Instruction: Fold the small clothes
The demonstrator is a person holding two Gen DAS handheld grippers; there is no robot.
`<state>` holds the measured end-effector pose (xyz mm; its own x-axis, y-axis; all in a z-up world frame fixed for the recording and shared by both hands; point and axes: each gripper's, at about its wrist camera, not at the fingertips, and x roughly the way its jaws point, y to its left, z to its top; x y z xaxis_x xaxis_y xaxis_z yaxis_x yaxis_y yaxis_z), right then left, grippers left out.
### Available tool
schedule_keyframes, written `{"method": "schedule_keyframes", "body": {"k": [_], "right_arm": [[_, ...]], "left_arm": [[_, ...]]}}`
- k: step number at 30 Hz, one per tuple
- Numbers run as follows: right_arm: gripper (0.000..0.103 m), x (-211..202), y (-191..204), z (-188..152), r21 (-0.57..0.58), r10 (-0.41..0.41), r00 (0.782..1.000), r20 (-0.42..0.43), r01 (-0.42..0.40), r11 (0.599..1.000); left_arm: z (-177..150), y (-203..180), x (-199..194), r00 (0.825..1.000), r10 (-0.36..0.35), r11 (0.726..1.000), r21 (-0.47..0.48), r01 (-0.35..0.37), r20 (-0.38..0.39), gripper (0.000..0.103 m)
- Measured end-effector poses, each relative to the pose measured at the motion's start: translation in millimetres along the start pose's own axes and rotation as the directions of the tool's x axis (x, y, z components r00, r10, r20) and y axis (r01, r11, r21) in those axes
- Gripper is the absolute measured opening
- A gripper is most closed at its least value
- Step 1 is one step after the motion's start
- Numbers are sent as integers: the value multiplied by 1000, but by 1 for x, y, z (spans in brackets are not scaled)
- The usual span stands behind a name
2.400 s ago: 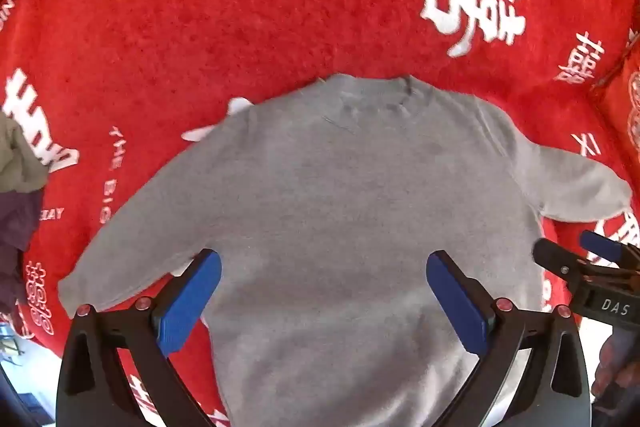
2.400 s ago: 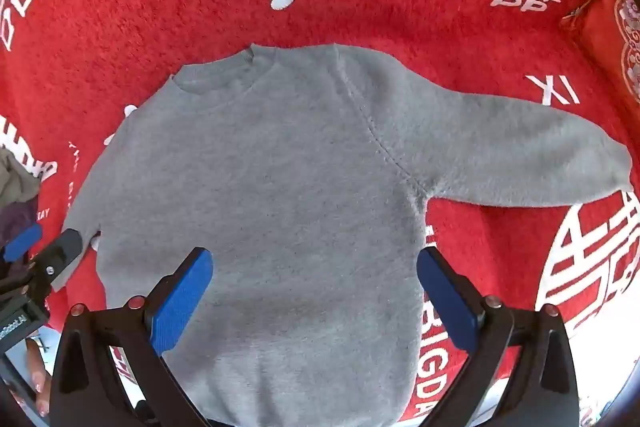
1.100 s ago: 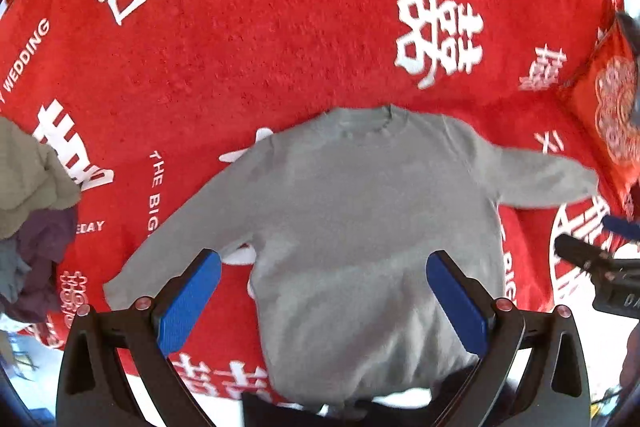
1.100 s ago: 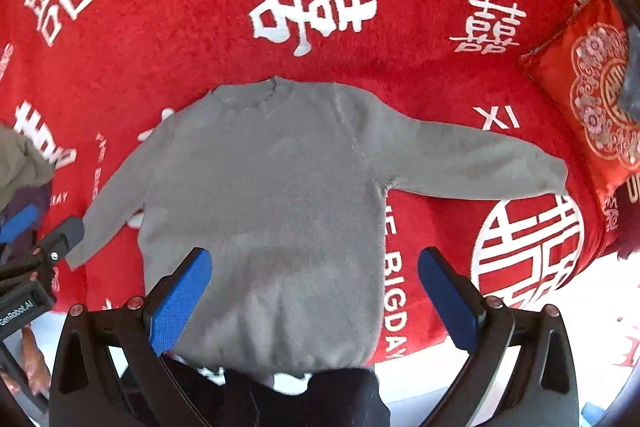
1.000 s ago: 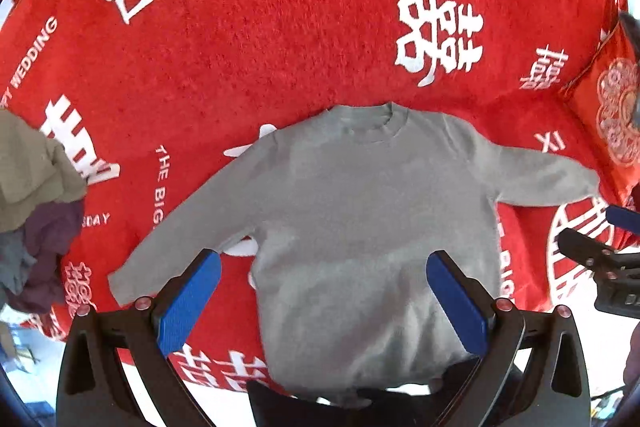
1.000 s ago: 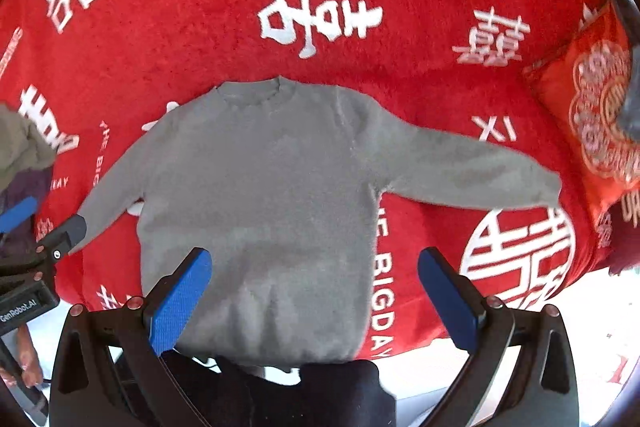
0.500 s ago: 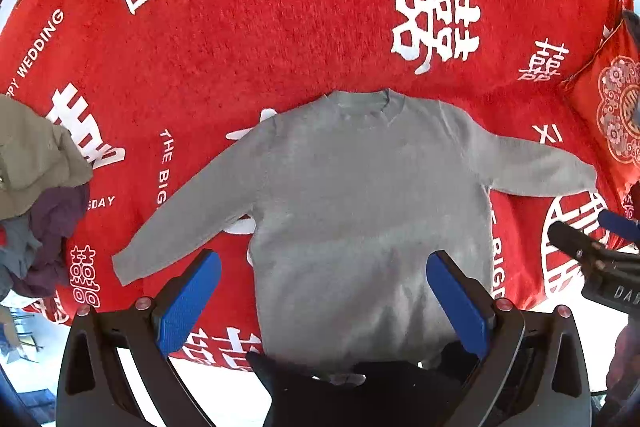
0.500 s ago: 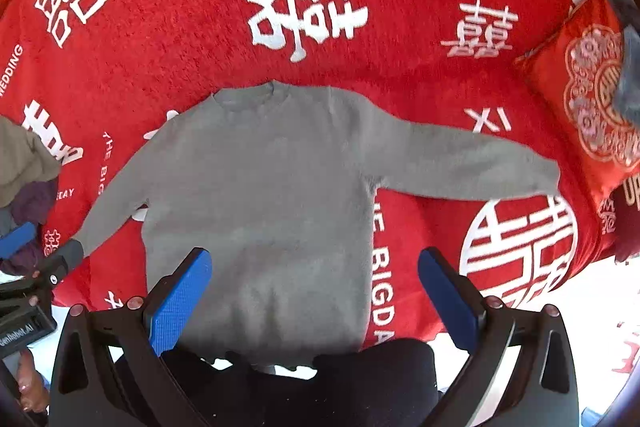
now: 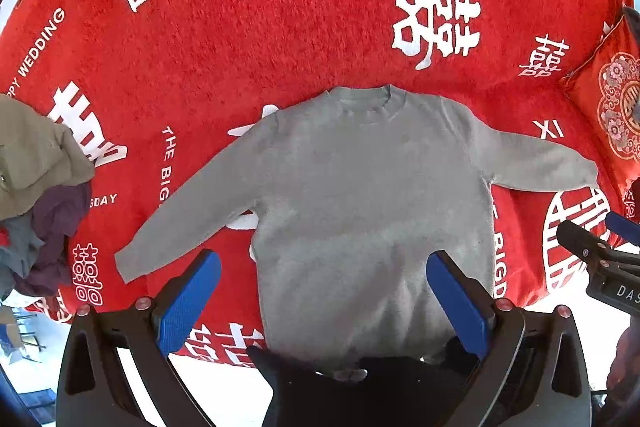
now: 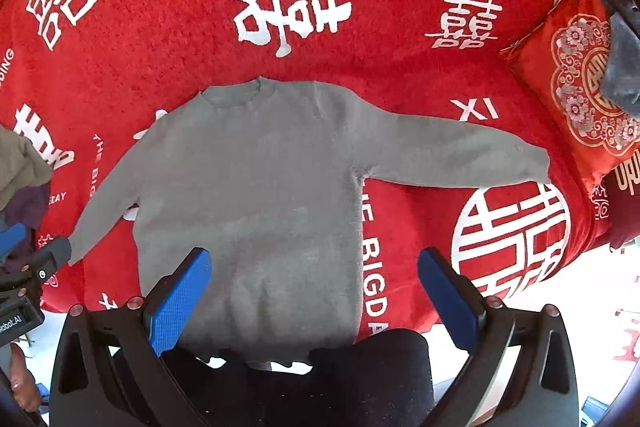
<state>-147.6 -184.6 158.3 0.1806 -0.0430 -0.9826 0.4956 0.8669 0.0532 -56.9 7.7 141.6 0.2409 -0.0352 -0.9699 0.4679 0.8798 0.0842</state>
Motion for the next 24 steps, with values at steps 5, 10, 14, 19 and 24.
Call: {"method": "schedule_keyframes", "body": {"k": [5, 10, 14, 19, 24], "right_arm": [[103, -4, -2, 0, 1, -7, 1000, 13, 7, 1000], [103, -4, -3, -2, 6, -14, 1000, 18, 13, 1000], [103, -6, -5, -2, 12, -19, 1000, 21, 18, 1000], [103, -6, -8, -3, 24, -22, 1000, 22, 22, 999], [103, -5, -8, -4, 22, -25, 999, 21, 24, 999]], "left_arm": [[-5, -1, -3, 1000, 3, 1000, -6, -3, 3, 103], [-8, 0, -3, 1000, 6, 1000, -13, -6, 0, 103], [-11, 4, -3, 1000, 8, 1000, -23, -8, -5, 103], [-13, 6, -3, 1000, 8, 999, -31, -9, -7, 103], [-11, 6, -2, 1000, 6, 1000, -26, -7, -11, 103]]}}
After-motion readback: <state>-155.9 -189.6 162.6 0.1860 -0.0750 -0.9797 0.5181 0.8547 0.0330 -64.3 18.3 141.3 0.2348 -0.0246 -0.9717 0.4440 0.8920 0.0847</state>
